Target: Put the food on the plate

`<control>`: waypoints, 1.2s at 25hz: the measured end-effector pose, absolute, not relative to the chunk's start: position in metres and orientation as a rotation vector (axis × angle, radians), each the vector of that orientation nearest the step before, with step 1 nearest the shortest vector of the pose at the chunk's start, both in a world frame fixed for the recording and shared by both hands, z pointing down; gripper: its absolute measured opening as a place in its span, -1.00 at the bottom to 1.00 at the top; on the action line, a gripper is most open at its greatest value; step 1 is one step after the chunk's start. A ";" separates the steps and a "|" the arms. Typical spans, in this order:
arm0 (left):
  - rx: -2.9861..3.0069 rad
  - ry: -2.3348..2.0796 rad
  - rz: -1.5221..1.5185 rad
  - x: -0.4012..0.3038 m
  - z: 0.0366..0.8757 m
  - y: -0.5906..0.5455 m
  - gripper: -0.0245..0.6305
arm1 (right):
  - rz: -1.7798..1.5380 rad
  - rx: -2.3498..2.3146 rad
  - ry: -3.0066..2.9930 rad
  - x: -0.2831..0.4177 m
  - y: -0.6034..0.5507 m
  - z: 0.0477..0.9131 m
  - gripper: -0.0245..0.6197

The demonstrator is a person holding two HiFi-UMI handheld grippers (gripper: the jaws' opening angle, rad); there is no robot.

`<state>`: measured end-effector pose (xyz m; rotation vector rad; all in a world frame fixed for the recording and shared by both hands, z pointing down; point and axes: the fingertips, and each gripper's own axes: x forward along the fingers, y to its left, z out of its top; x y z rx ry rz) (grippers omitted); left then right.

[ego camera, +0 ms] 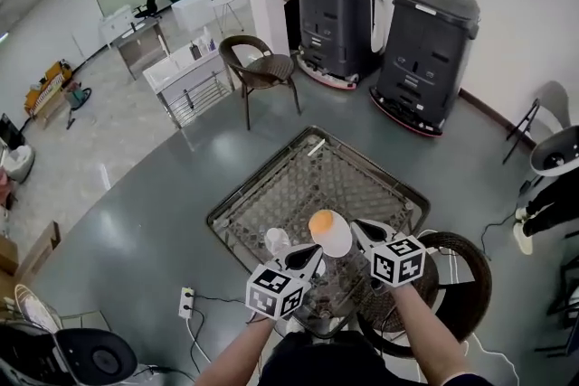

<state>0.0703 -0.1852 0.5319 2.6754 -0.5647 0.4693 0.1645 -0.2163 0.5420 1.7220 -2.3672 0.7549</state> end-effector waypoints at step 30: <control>2.862 -0.394 0.157 0.065 0.401 -0.165 -0.90 | 0.268 1.682 -2.739 0.098 -0.187 0.380 -0.91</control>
